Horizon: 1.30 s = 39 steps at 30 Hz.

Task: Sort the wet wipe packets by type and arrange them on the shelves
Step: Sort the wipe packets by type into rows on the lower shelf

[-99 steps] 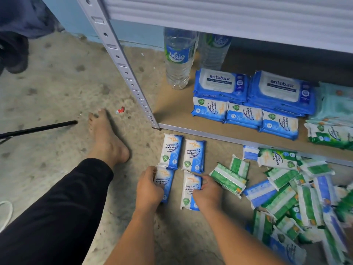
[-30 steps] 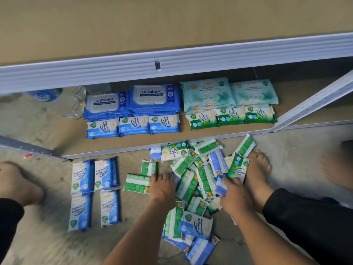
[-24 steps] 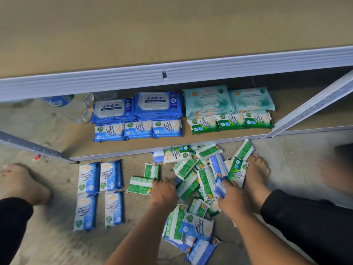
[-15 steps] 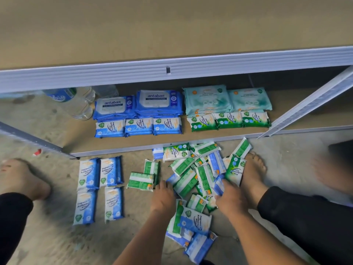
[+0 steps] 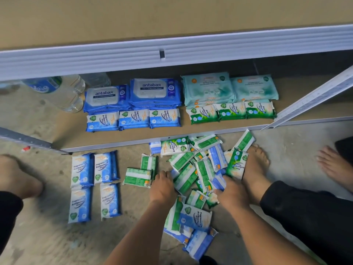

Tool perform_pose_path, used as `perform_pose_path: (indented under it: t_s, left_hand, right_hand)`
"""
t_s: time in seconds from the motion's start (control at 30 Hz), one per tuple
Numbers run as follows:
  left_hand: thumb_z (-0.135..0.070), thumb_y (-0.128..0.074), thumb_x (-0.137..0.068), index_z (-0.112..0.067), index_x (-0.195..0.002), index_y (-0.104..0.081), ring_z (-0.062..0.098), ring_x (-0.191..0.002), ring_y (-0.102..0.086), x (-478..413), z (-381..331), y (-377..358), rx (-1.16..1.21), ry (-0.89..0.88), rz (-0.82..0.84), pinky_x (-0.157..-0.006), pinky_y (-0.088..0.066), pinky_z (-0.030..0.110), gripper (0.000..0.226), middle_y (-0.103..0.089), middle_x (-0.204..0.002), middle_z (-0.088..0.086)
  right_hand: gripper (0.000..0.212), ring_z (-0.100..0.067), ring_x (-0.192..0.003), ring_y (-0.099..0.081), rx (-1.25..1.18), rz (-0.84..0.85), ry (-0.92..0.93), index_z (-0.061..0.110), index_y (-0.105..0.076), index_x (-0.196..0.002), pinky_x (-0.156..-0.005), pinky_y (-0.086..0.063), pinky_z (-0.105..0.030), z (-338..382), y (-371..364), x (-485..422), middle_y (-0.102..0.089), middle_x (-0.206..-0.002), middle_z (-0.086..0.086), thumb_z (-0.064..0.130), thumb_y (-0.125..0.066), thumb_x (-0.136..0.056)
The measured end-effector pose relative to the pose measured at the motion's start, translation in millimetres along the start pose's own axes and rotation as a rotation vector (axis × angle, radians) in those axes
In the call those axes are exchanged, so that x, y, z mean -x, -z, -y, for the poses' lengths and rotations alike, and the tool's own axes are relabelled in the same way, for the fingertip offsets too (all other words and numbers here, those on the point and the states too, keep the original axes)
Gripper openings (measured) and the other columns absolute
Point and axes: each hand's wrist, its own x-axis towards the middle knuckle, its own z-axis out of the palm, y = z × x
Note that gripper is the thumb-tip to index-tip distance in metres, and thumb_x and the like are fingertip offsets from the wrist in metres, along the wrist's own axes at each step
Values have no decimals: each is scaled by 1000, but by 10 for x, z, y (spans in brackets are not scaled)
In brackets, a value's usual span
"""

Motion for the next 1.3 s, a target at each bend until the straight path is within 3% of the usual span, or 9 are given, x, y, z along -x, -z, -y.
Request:
perform_pose_path:
  t_s: [0.2,0.37,0.47,0.63,0.77,0.9,1.0,1.17,1.3]
  left_hand:
    - [-66,-70,-79,-11,-129,-52,22,-111,-56,170,1,257,-32,45,90,-97,-51,34,77,-53,-124,8]
    - [-43,-75,-81,-11,-113,-60,11,-77,-58,500,167,474,121,134,126,-69,-56,25,48,-57,-91,-1]
    - [-47,-79,-74,-13,-113,-59,16,-84,-58,757,357,586,227,205,122,-70,-51,27,55,-56,-94,0]
    - [-37,-72,-74,-9,-85,-71,22,-72,-62,1092,768,765,589,231,176,-57,-44,23,30,-64,-74,4]
    - [-10,-70,-79,-7,-105,-67,23,-77,-60,1393,974,821,1215,227,251,-70,-54,30,27,-62,-91,11]
    - [-12,-58,-86,-3,-118,-61,24,-89,-67,1561,1021,867,1468,219,247,-76,-60,37,34,-67,-105,12]
    - [-1,-34,-85,3,-119,-62,36,-94,-70,1664,1070,874,1678,296,253,-73,-58,39,44,-72,-102,21]
    - [-5,-40,-77,0,-115,-66,37,-95,-70,1754,1119,910,1755,295,243,-81,-54,43,46,-71,-100,21]
    - [-24,-58,-96,-3,-120,-64,36,-91,-72,1713,1147,846,1720,351,183,-78,-58,42,32,-74,-107,22]
  right_hand:
    - [53,-28,-106,-62,-12,4,-6,22,-61,-131,-84,-56,-36,43,53,107,-64,-118,-4,42,-74,-83]
    - [66,-28,-116,-59,-6,-1,29,25,-52,-143,-94,-54,-39,162,133,303,-61,-131,-4,47,-70,-83]
    - [72,-31,-123,-56,-61,12,73,26,-44,-149,-99,-51,-39,298,212,485,-55,-141,-6,44,-71,-85]
    - [46,-25,-93,-61,-294,52,136,24,-50,-119,-75,-49,-31,527,284,804,-62,-119,-5,28,-78,-84]
    - [32,-23,-93,-66,-574,145,81,22,-55,-106,-87,-56,-44,692,285,957,-64,-106,-2,23,-79,-85]
    - [17,-29,-92,-69,-764,278,13,16,-64,-108,-77,-57,-42,793,272,1056,-70,-102,-10,18,-70,-92]
    - [4,-33,-85,-68,-918,306,-55,10,-65,-98,-85,-55,-52,878,274,1129,-70,-94,-16,12,-61,-97]
    - [41,-42,-94,-68,-1000,346,-172,0,-64,-114,-85,-55,-51,978,130,1100,-71,-102,-23,34,-57,-92]
    - [29,-45,-90,-70,-1030,428,-133,3,-64,-116,-72,-58,-50,1103,147,1305,-71,-104,-30,23,-62,-95]
